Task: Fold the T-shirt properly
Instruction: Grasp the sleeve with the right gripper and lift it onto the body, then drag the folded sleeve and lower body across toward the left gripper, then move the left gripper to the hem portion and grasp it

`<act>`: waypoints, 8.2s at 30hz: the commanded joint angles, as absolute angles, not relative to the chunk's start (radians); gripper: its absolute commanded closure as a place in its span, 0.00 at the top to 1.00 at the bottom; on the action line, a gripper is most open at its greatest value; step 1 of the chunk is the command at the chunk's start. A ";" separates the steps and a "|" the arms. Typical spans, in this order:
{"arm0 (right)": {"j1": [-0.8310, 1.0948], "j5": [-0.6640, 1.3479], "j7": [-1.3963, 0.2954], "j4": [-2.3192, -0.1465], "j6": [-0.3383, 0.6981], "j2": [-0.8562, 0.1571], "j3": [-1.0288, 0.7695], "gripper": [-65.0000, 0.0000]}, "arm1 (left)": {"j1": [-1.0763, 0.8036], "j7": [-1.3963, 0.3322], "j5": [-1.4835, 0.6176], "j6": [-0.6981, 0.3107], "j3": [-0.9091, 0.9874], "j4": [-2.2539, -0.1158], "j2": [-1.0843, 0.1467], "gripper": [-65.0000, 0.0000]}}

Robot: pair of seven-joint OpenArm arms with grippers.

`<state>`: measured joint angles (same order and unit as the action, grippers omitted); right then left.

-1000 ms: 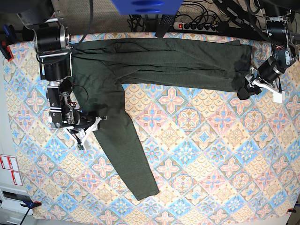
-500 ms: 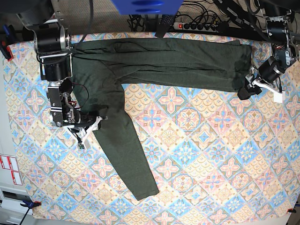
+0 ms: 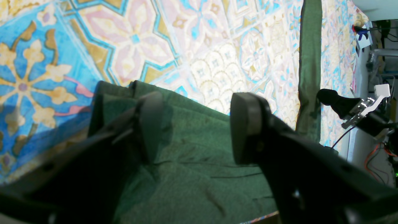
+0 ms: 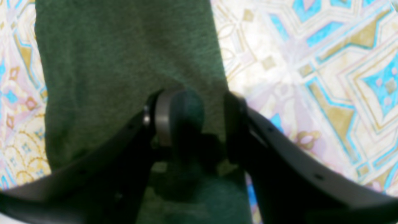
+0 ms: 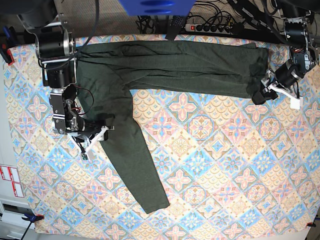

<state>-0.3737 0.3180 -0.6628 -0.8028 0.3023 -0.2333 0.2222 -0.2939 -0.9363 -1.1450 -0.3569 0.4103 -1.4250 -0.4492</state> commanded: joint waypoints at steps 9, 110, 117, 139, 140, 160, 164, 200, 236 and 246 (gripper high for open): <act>-0.375 0.305 -0.702 -0.805 0.297 -0.232 0.552 0.17 | -0.289 -0.929 -1.161 -0.369 0.418 -1.442 -0.469 0.53; -0.111 0.306 -0.983 -1.435 0.292 -0.246 0.407 0.38 | -0.280 -0.923 -1.153 -0.369 0.414 -1.442 -0.444 0.52; -0.110 0.306 -0.938 -1.369 0.292 -0.234 0.407 0.38 | -0.280 -0.921 -1.153 -0.369 0.414 -1.442 -0.444 0.52; -0.081 0.311 -0.943 -1.337 0.295 -0.150 0.417 0.35 | -0.280 -0.921 -1.153 -0.369 0.414 -1.442 -0.444 0.52; -0.081 0.311 -0.943 -1.337 0.295 -0.148 0.417 0.32 | -0.280 -0.921 -1.153 -0.369 0.414 -1.442 -0.444 0.52; 0.099 0.312 -0.946 -1.748 0.297 -0.151 0.418 0.04 | -0.280 -0.921 -1.153 -0.369 0.414 -1.442 -0.444 0.52; 0.159 0.312 -0.946 -1.848 0.297 -0.153 0.420 0.04 | -0.280 -0.921 -1.153 -0.369 0.414 -1.442 -0.444 0.52; -0.012 0.311 -1.012 -1.960 0.297 -0.225 0.846 0.04 | -0.278 -0.894 -1.098 -0.369 0.412 -1.440 -0.444 0.52; 0.337 0.308 -1.007 -1.957 0.294 -0.239 0.005 0.30 | 0.268 -0.892 -0.598 -0.363 -0.236 -1.173 -0.222 0.53; 0.341 0.309 -1.007 -1.957 0.294 -0.239 -0.019 0.30 | 0.357 -0.883 -0.595 -0.360 -0.423 -1.018 -0.176 0.53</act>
